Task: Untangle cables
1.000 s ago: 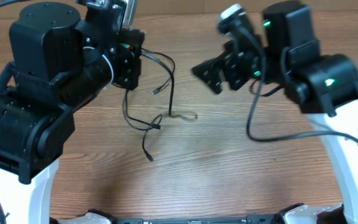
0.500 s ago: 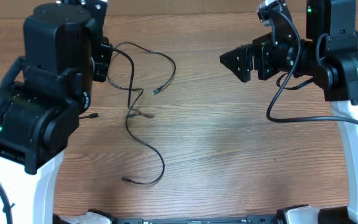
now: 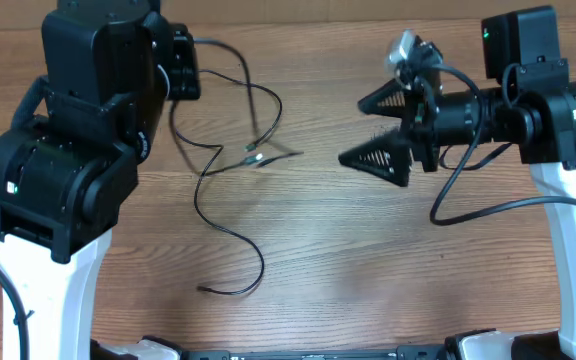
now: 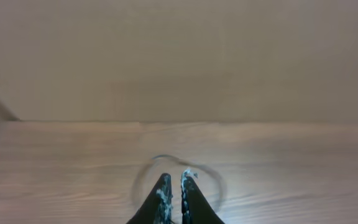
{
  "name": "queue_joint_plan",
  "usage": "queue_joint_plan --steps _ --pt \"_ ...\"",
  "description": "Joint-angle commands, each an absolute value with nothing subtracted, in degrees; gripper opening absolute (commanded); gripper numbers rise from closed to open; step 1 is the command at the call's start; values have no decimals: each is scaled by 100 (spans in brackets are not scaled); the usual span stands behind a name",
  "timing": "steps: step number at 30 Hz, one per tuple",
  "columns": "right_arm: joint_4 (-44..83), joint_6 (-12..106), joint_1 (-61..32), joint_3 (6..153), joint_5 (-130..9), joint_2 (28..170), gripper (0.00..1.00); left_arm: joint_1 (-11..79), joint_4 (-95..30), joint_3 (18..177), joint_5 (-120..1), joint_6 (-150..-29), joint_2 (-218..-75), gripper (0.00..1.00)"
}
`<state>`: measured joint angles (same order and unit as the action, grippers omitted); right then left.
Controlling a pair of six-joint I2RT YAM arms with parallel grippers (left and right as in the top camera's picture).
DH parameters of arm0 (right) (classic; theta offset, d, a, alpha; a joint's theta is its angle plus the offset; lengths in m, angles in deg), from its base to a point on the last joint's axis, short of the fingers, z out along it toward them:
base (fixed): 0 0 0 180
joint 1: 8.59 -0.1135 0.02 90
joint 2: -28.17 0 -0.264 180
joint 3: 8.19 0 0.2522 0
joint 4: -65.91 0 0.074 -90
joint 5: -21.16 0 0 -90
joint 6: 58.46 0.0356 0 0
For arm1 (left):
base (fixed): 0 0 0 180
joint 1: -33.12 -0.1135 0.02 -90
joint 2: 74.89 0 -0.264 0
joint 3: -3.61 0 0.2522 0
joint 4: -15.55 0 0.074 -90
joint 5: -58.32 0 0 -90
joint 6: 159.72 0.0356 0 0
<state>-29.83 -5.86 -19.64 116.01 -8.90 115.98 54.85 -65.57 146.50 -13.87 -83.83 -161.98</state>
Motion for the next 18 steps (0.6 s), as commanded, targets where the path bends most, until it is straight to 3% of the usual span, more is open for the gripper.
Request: queue_joint_plan --steps 1,7,18 --pt "-2867 -1546 -1997 11616 -101 11569 100 5492 -6399 14765 -2458 -9592 -16423 6" --pt "-2401 -1544 -2051 11616 -123 11762 100 5531 -6185 14765 -4152 -10337 -16770 4" --pt "-1680 -1303 -2279 11616 -68 12568 100 5984 -5110 14779 -4919 -10610 -16810 4"
